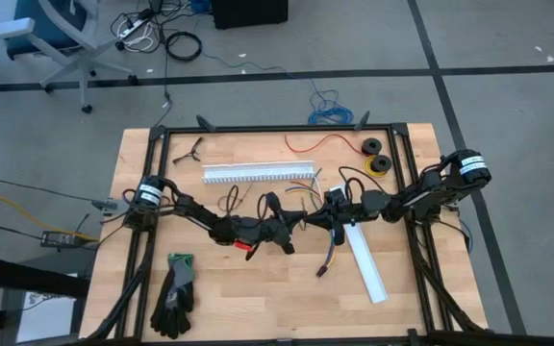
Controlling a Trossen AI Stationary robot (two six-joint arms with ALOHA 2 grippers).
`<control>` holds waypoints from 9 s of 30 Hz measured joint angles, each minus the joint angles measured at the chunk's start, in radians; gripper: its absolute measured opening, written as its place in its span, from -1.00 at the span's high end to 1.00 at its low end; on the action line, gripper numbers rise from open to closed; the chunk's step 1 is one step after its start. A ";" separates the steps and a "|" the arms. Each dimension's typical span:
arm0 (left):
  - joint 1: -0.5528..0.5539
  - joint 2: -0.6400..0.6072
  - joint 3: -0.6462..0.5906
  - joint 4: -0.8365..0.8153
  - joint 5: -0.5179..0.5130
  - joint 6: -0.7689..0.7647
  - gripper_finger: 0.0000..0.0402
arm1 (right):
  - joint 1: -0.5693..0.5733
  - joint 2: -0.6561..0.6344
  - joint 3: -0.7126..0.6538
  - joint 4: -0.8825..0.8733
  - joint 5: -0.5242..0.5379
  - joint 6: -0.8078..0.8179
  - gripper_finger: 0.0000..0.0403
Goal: Ziptie cables
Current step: Wrap the cable wires with black zip tie
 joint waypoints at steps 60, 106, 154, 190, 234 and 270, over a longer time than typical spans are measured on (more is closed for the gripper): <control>-0.020 -0.020 -0.140 0.094 0.228 -0.371 1.00 | -0.048 -0.001 0.150 -0.230 -0.139 -0.241 0.96; 0.041 -0.020 -0.515 0.443 0.172 -0.655 0.99 | -0.337 -0.071 0.150 -0.653 -0.155 -0.665 0.43; 0.032 -0.052 -0.423 0.353 0.311 -0.866 0.99 | 0.321 -0.109 0.312 -1.443 0.024 -0.786 0.31; -0.047 -0.053 -0.311 0.134 0.135 -0.721 0.99 | 0.158 0.000 0.465 -1.218 0.159 -0.918 0.99; -0.058 -0.052 -0.278 -0.106 0.138 -0.575 0.99 | -0.082 0.000 0.304 -0.687 -0.103 -0.405 0.60; -0.063 -0.052 -0.278 -0.089 0.107 -0.550 0.99 | -0.242 0.393 0.298 -0.058 -0.484 -0.137 0.88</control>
